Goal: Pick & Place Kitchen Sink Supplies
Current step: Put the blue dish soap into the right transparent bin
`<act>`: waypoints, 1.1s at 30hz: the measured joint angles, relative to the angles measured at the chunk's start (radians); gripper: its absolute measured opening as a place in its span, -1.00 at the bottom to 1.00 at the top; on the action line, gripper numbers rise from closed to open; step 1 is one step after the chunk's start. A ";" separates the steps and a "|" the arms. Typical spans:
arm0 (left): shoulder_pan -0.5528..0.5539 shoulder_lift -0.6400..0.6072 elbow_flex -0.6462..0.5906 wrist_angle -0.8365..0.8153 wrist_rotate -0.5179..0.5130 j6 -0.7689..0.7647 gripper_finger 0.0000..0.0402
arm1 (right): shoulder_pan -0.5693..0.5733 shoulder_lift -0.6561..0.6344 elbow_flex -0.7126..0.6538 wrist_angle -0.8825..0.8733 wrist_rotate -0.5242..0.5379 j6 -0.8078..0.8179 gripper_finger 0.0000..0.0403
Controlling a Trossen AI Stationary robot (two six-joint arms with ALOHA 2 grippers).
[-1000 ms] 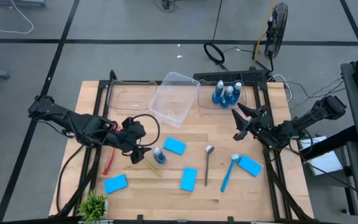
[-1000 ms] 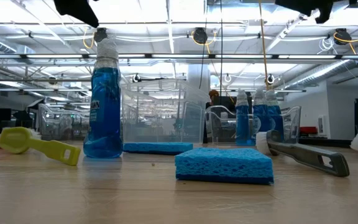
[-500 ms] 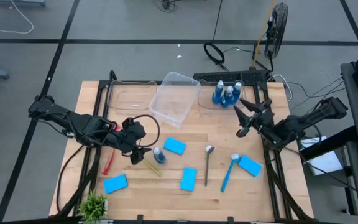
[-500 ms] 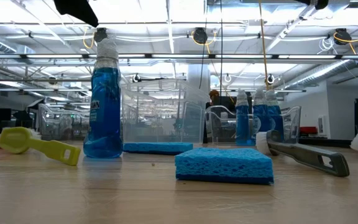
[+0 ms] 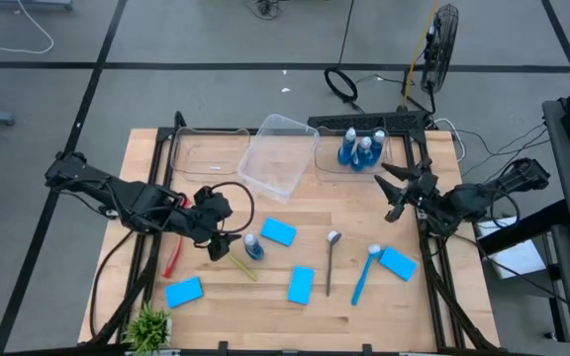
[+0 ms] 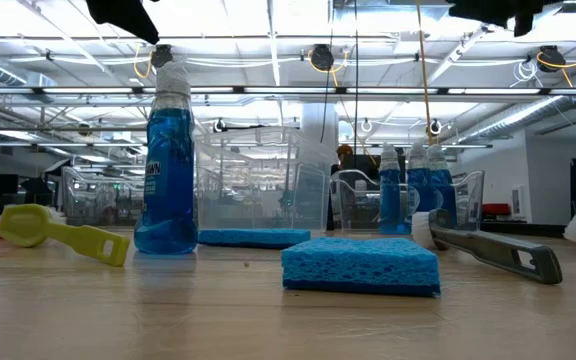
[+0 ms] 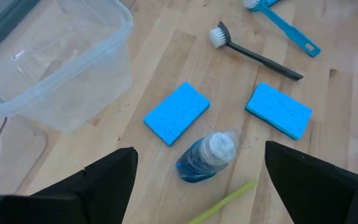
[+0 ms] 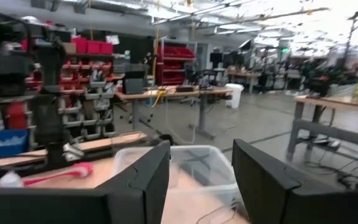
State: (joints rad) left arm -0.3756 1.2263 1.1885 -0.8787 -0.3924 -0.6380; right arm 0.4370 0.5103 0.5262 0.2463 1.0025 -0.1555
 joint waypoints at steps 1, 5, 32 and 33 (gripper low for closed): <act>0.000 0.000 0.000 0.000 -0.001 0.000 0.74 | 0.000 -0.001 0.000 -0.020 -0.011 0.014 -0.20; 0.004 0.021 0.000 0.003 -0.002 -0.002 0.74 | 0.000 0.000 0.000 -0.098 -0.013 0.064 -0.20; 0.000 0.116 -0.001 0.007 0.024 0.260 0.74 | 0.000 -0.002 -0.162 -0.153 -0.142 0.348 -0.21; 0.000 0.116 -0.001 0.007 0.024 0.270 0.74 | 0.000 -0.002 -0.172 -0.136 -0.141 0.347 -0.21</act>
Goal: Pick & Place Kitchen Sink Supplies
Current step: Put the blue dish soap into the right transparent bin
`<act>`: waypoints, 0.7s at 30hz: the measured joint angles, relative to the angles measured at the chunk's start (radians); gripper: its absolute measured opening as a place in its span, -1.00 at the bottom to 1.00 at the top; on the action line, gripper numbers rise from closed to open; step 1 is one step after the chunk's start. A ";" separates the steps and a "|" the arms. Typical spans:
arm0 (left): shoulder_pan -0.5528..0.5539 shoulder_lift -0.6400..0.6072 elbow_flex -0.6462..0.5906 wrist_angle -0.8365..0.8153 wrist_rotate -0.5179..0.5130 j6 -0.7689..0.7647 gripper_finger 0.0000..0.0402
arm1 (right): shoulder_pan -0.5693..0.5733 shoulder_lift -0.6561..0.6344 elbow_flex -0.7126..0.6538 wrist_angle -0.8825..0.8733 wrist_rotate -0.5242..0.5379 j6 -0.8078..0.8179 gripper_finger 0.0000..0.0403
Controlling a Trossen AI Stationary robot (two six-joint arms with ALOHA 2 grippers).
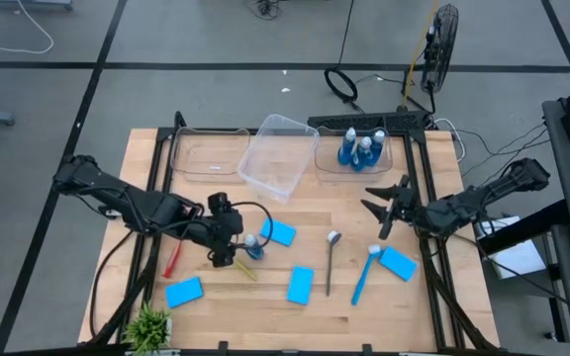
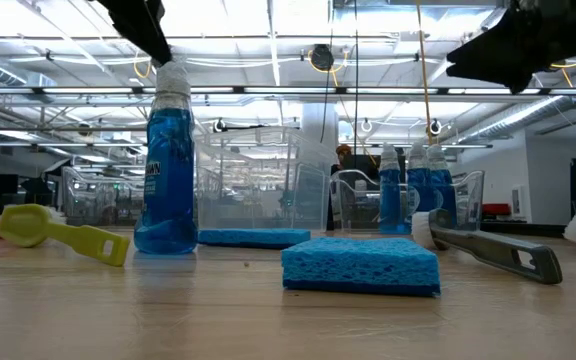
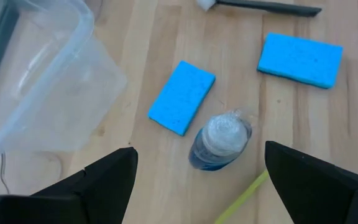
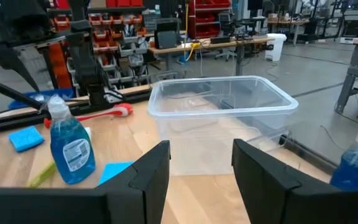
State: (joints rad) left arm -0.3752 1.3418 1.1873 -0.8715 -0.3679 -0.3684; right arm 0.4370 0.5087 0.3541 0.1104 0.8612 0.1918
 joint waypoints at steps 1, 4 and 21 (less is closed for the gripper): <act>0.000 0.000 0.000 0.000 0.000 0.007 0.74 | 0.000 0.000 -0.007 0.013 0.000 -0.001 -0.21; 0.000 0.014 0.000 0.003 0.000 0.028 0.74 | 0.000 0.000 -0.019 0.037 0.001 -0.002 -0.21; -0.012 0.113 0.000 0.008 0.001 -0.051 0.74 | 0.004 0.000 -0.022 0.030 -0.060 0.015 -0.21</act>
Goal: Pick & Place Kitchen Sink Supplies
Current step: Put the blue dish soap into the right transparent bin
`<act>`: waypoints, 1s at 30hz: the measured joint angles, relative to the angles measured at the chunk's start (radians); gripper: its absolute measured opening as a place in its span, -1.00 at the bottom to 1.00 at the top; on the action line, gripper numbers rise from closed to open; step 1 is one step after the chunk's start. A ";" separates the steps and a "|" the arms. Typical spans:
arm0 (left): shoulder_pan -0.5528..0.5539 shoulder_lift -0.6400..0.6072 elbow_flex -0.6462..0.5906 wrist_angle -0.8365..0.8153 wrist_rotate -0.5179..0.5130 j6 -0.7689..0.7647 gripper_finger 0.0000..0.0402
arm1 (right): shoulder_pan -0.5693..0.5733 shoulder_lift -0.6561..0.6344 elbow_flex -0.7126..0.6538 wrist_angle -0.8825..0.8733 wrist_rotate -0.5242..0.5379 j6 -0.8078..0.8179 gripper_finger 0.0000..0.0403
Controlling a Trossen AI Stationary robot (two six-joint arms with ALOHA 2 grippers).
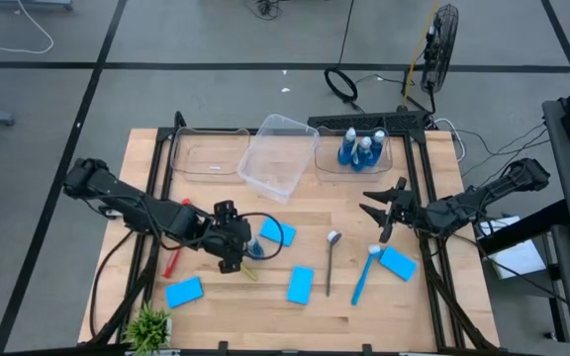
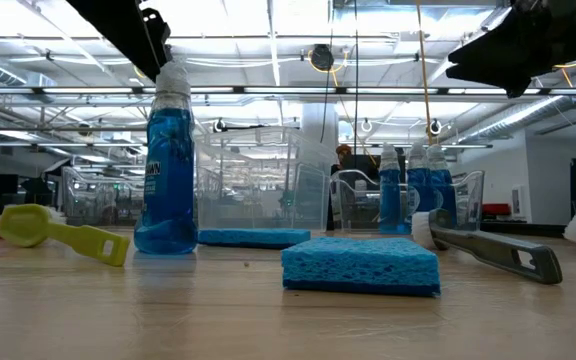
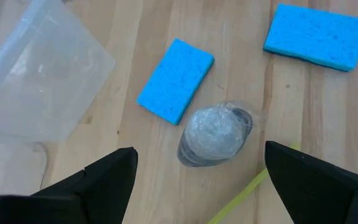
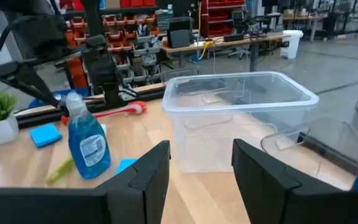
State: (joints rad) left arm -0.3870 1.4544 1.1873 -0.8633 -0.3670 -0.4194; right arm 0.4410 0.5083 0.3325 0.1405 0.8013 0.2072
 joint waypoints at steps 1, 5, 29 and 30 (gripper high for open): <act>-0.002 -0.001 0.000 -0.001 0.000 -0.001 0.74 | 0.001 0.000 0.000 0.005 -0.018 0.001 -0.21; -0.010 -0.004 0.000 -0.001 0.000 -0.008 0.74 | 0.001 -0.010 0.000 0.023 -0.119 -0.053 -0.21; -0.022 -0.003 0.000 -0.009 0.002 0.090 0.74 | -0.008 -0.318 0.000 -0.169 -0.205 -0.006 -0.21; -0.022 -0.003 0.000 -0.009 0.002 0.098 0.74 | -0.008 -0.318 0.000 -0.177 -0.204 -0.006 -0.21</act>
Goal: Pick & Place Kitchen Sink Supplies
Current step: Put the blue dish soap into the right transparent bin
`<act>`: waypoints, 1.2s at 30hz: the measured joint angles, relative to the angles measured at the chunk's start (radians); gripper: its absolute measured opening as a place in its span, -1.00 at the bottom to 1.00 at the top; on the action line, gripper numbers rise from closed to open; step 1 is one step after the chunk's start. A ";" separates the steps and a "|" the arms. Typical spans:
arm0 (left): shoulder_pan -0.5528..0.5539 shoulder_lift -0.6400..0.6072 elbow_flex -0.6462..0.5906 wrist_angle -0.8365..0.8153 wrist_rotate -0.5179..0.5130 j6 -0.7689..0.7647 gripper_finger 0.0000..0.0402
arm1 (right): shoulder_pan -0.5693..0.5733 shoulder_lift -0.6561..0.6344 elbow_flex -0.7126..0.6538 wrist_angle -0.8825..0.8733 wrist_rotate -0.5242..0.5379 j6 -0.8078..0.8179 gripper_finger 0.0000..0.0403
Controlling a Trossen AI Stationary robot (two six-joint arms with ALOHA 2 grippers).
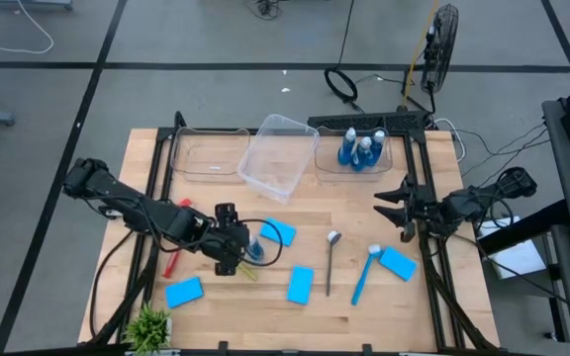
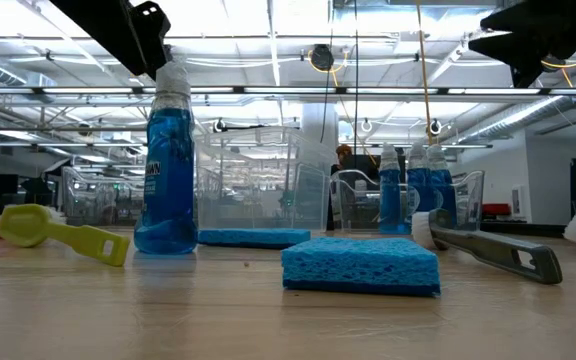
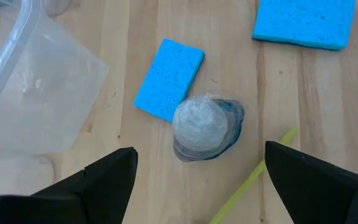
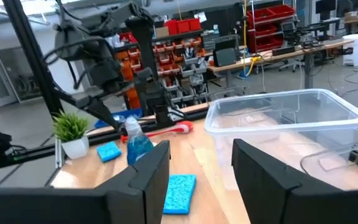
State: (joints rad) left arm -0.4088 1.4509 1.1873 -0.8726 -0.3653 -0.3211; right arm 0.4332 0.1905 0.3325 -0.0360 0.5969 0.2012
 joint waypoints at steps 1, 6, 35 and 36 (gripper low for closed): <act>0.000 0.000 0.000 0.000 -0.001 0.008 0.74 | 0.000 0.000 0.000 -0.004 0.000 0.000 -0.21; 0.004 0.004 -0.006 0.008 -0.012 0.079 0.74 | 0.000 0.000 0.000 -0.002 0.000 -0.003 -0.21; 0.057 0.015 -0.179 0.326 0.076 0.242 0.74 | 0.000 0.000 0.000 0.001 0.002 -0.003 -0.21; 0.058 0.015 -0.183 0.325 0.077 0.241 0.74 | 0.000 0.000 0.000 0.001 0.003 -0.003 -0.21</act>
State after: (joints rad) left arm -0.3509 1.4662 1.0048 -0.5472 -0.2887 -0.0799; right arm 0.4332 0.1905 0.3325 -0.0351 0.5995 0.1978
